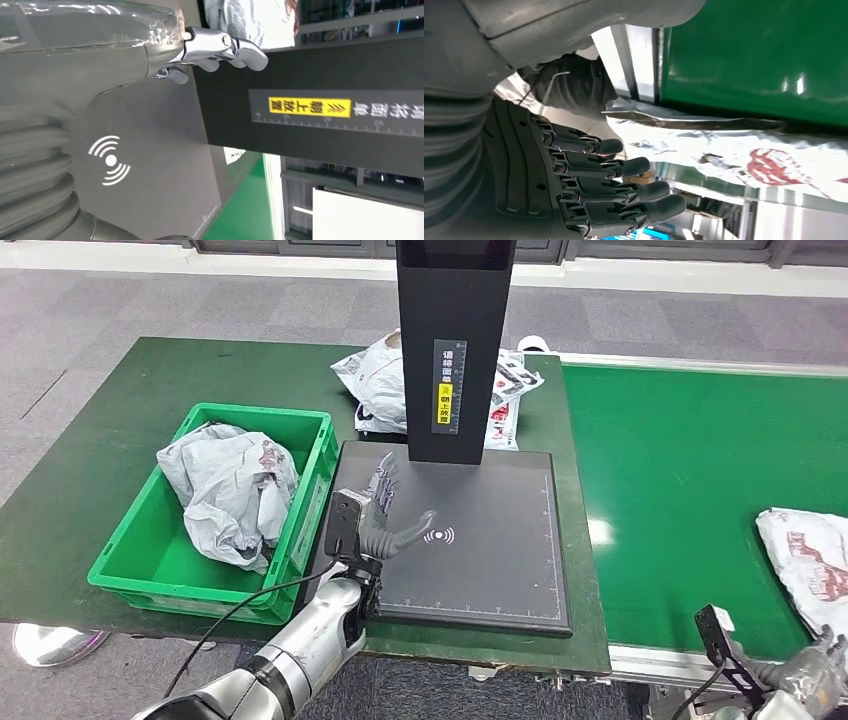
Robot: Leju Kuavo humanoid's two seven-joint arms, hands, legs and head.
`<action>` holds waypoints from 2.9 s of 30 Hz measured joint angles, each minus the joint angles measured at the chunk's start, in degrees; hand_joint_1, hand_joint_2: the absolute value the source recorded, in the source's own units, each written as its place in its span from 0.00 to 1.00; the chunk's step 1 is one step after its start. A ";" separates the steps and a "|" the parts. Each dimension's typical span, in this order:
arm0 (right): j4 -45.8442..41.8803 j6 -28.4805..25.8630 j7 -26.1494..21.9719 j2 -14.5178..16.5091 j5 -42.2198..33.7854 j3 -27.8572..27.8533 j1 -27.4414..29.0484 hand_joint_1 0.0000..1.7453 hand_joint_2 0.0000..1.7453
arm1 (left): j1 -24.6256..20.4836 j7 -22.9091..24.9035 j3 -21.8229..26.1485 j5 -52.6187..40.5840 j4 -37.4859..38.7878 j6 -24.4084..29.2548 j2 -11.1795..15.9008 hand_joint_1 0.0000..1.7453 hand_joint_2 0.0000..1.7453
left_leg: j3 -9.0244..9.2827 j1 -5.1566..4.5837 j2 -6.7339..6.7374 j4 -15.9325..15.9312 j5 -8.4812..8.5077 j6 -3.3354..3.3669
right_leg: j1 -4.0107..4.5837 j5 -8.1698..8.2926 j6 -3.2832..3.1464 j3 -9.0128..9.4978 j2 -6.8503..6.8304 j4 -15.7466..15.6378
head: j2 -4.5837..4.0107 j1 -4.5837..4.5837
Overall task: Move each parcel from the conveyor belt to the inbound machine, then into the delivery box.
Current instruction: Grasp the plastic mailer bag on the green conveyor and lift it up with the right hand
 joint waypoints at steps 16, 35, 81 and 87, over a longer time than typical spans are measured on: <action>0.12 -0.39 4.32 -0.17 2.56 0.92 0.03 0.00 1.00 | 1.62 -0.25 2.60 -0.44 -0.28 -0.37 0.07 0.00 1.00 | 0.00 0.00 0.00 0.00 0.00 0.00 | 0.00 0.00 0.00 0.00 -0.02 0.00 | 0.00 0.00; 0.80 1.18 6.54 -0.65 3.33 1.86 -0.94 0.00 1.00 | 1.61 0.38 3.01 -2.32 0.10 1.50 -0.27 0.00 1.00 | 0.01 0.00 0.00 0.00 0.01 0.00 | 0.00 0.00 0.00 0.00 -0.02 0.00 | 0.00 0.00; 5.22 13.47 0.68 -1.36 -4.79 1.89 -3.06 1.00 1.00 | 0.93 0.93 3.01 -1.05 1.51 -0.51 -0.30 0.00 1.00 | 0.21 0.03 0.03 0.01 0.04 0.07 | 0.03 0.02 0.03 0.27 -0.01 -0.06 | 0.00 0.00; 4.27 8.72 -3.15 -1.51 -7.18 1.97 -3.19 1.00 1.00 | 0.94 0.93 3.68 -0.49 1.49 -0.26 -0.22 0.00 1.00 | 0.21 0.02 0.06 0.02 0.06 0.06 | 0.03 0.10 0.05 0.24 0.06 -0.04 | 0.00 0.00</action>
